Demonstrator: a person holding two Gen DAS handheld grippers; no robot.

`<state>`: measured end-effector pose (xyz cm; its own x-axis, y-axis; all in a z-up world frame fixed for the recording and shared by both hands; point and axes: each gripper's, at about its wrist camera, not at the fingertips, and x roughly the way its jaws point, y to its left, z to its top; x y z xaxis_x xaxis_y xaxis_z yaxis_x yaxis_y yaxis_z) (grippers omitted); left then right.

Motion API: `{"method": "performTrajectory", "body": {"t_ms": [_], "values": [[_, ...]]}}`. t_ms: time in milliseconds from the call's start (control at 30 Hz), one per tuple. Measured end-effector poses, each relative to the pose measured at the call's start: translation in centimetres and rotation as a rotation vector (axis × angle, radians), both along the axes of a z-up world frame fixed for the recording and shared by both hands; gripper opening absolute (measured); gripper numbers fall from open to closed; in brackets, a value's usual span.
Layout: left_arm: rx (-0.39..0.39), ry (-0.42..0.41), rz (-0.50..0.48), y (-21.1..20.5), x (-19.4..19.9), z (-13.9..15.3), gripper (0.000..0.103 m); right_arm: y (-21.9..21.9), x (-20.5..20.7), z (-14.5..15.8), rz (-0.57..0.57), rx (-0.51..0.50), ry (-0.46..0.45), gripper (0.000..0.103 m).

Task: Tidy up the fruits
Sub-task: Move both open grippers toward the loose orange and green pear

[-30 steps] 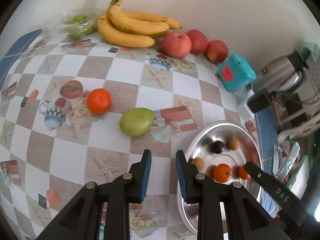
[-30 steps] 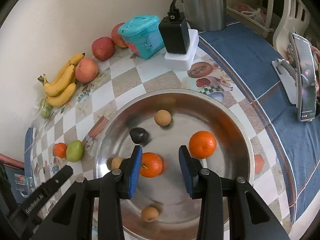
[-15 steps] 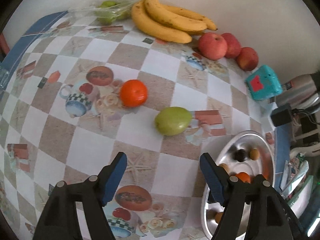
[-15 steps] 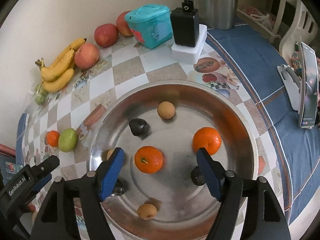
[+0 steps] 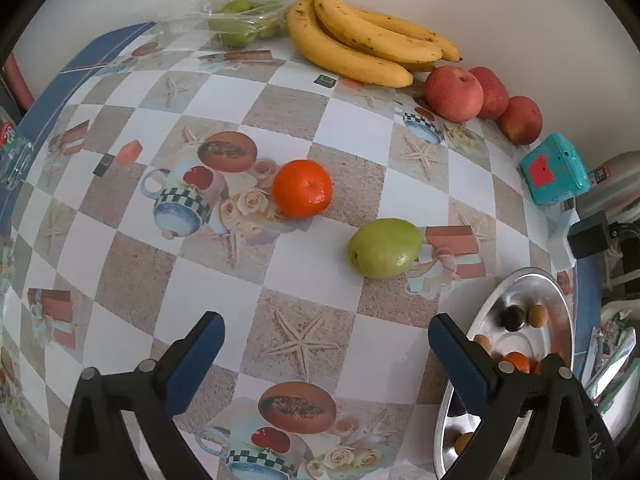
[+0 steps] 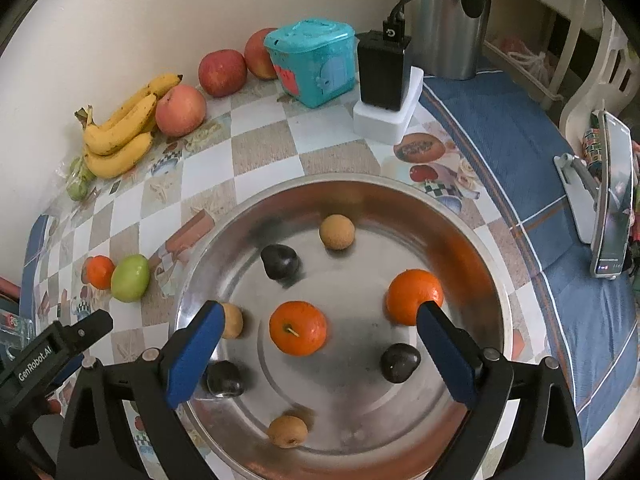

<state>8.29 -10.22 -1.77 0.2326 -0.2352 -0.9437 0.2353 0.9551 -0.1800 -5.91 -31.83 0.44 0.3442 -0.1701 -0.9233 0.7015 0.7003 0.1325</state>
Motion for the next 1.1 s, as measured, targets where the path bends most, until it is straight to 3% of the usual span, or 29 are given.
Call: {"method": "performTrajectory", "body": {"t_ms": [267,433,667,900,1100], "values": [[-0.011,-0.022,-0.012,0.2,0.1,0.4,0.103,0.1,0.2,0.3,-0.002,-0.008,-0.038,0.097],[0.013,-0.079,-0.031,0.5,0.4,1.3,0.103,0.4,0.5,0.3,0.01,-0.001,-0.05,0.097],[0.049,-0.161,-0.046,2.0,1.3,2.8,0.103,1.9,2.0,0.0,0.076,-0.058,0.01,0.097],[0.151,-0.248,-0.022,4.6,2.9,3.8,0.103,3.7,3.5,0.0,0.135,-0.039,-0.006,0.097],[0.178,-0.239,0.008,7.4,4.2,3.4,0.103,6.1,5.1,0.1,0.219,0.003,-0.019,0.097]]}}
